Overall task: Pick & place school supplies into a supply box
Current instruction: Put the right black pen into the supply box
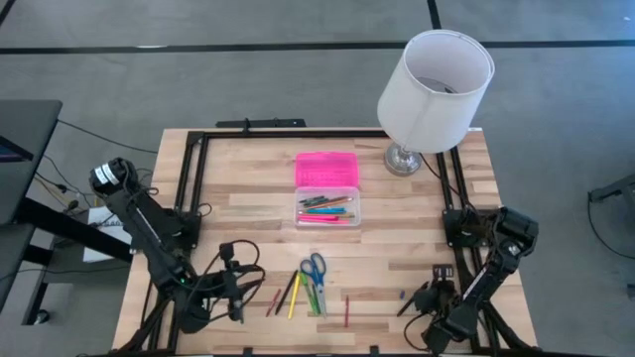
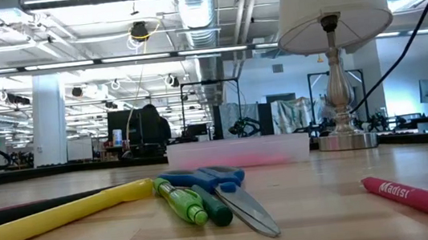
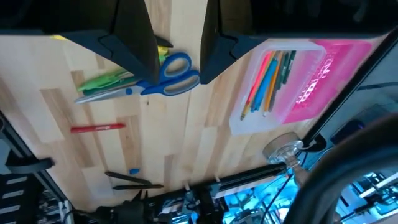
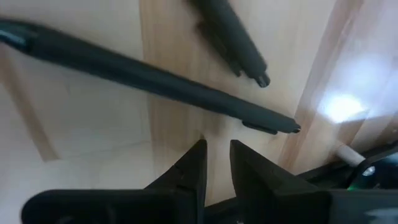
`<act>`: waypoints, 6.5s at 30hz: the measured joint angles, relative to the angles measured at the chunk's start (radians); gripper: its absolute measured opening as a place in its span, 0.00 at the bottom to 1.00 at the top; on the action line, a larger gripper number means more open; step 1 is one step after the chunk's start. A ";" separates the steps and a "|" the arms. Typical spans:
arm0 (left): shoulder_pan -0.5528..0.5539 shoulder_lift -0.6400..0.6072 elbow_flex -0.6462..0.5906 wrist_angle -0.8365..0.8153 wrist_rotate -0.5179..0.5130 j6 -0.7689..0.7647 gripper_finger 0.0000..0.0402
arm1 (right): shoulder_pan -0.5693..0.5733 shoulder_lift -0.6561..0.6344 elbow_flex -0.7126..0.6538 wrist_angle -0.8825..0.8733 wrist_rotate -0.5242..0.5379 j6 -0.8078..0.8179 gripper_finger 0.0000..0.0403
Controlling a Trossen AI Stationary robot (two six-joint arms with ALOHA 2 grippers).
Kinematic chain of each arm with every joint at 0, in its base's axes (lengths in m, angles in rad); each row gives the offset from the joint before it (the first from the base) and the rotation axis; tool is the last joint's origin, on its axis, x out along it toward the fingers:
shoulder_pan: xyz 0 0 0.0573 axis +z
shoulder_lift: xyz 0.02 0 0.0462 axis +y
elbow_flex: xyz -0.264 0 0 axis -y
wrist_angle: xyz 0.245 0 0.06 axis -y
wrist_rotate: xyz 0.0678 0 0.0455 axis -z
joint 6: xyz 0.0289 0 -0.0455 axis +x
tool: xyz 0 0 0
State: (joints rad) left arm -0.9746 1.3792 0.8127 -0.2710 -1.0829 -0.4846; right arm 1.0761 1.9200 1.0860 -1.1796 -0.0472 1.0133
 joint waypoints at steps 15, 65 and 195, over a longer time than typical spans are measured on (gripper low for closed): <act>-0.014 0.000 0.000 0.000 -0.005 -0.008 0.27 | -0.128 -0.002 0.030 0.089 -0.010 -0.102 0.16; -0.013 0.014 0.002 -0.008 0.001 -0.017 0.27 | -0.414 -0.006 0.240 0.289 0.121 -0.417 0.16; -0.012 0.014 0.001 -0.011 0.004 0.010 0.27 | -0.865 0.057 0.391 0.167 0.443 -0.879 0.02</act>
State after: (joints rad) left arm -0.9871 1.3930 0.8135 -0.2819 -1.0789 -0.4747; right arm 0.2110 1.9770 1.4772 -1.0129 0.3958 0.1347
